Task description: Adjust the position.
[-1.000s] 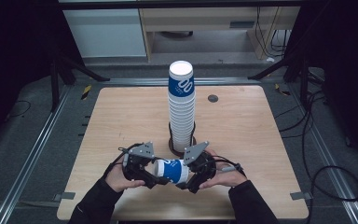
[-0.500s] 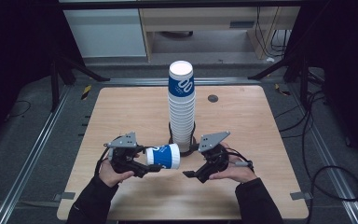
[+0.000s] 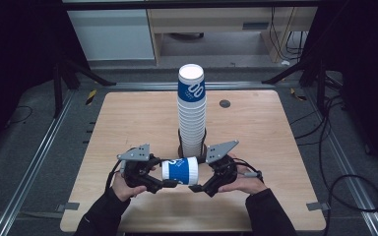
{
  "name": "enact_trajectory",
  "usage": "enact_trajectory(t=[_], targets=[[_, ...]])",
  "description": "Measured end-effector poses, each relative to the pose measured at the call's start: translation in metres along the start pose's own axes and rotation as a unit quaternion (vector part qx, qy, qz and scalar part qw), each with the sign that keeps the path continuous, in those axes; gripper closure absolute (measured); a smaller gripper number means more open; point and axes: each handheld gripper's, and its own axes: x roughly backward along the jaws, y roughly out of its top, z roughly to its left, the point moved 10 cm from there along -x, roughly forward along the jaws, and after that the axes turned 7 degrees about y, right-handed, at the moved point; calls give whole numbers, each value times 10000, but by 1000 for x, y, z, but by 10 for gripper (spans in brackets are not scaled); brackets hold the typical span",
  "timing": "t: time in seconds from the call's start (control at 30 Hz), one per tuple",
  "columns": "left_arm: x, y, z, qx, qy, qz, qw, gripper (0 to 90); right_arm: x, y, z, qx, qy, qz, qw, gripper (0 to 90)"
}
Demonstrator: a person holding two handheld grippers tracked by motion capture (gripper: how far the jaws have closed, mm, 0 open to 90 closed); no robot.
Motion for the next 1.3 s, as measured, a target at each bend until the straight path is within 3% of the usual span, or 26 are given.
enact_trajectory(t=[0.2, 0.4, 0.67, 0.8, 0.9, 1.03, 1.3], targets=[[-7, -3, -9, -105, -144, 138, 9997, 252, -6, 1, 7, 51, 237, -29, 9997, 82], [-7, -4, -8, -109, -120, 200, 9997, 251, -6, 0, 10, 86, 371, -25, 9993, 144], [-3, -4, -4, -132, 36, 355, 9993, 174, -3, -5, 6, 47, 309, 86, 9995, 154], [5, -7, 3, -164, 129, 549, 9983, 150, 3, -9, 0, 39, 151, 211, 9997, 151], [6, -17, 11, -299, 353, 911, 9948, 133, 4, -15, -4, 57, -7, 440, 9990, 150], [1, -25, 12, -432, 416, 1199, 9910, 130, -3, -24, -6, 81, -52, 750, 9971, 150], [-13, -37, 1, -769, 329, 1651, 9827, 135, -18, -28, 0, 187, 81, 1011, 9947, 150]])
